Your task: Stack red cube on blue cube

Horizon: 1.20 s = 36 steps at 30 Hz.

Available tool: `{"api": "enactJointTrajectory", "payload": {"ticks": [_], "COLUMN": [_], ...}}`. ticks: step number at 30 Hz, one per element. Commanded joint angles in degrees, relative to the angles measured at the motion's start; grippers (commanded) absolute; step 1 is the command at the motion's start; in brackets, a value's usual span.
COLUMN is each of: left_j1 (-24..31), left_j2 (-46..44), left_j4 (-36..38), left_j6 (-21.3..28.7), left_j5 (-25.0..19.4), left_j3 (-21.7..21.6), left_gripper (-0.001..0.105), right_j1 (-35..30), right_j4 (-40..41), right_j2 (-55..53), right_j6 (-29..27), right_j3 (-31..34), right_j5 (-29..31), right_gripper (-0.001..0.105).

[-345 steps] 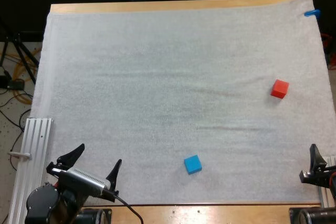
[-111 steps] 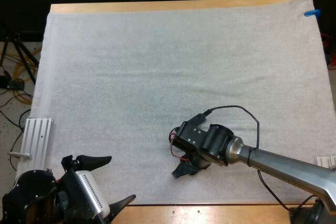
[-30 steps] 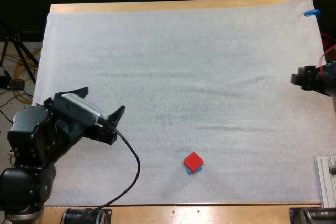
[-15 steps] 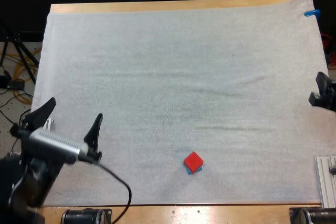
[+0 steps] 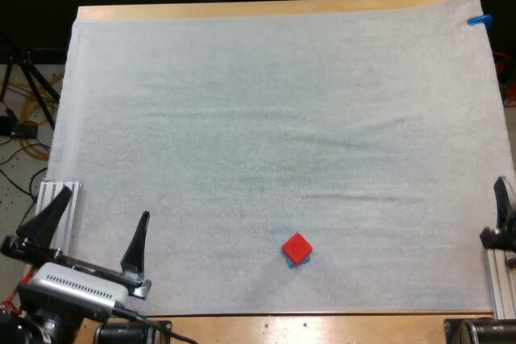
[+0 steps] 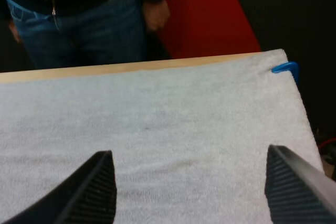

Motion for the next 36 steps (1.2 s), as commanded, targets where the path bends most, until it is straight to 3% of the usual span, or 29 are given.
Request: {"api": "enactJointTrajectory", "payload": {"ticks": [1,7,13,22,30,36], "left_j1": [0.01,0.01,0.01,0.01,0.21,0.21], "left_j2": [-1.01,-5.45,-11.44,-19.32,-19.73,-19.61], "left_j4": [1.79,9.43,10.99,14.78,18.24,16.03], "left_j6": [-0.57,-0.57,0.49,0.48,0.5,0.5], "left_j5": [-0.57,-0.57,-0.57,-0.57,-1.16,-7.4], "left_j3": [0.24,3.06,4.96,5.15,4.47,5.55], "left_gripper": [0.087,0.087,0.087,0.087,0.087,0.087], "right_j1": [-0.23,-0.23,-0.23,-0.23,-0.23,-0.23], "right_j4": [-0.4,0.37,0.74,4.0,4.28,0.59], "right_j2": [-2.17,-8.39,-12.72,-19.56,-19.41,-19.41], "right_j6": [0.04,1.43,-0.64,-0.17,-0.14,-1.37], "right_j3": [1.03,4.48,4.52,5.96,7.19,8.87], "right_j5": [-0.3,-3.22,-3.34,-1.73,-2.81,-2.81], "right_gripper": [0.059,0.059,0.059,0.059,0.059,0.059]}}
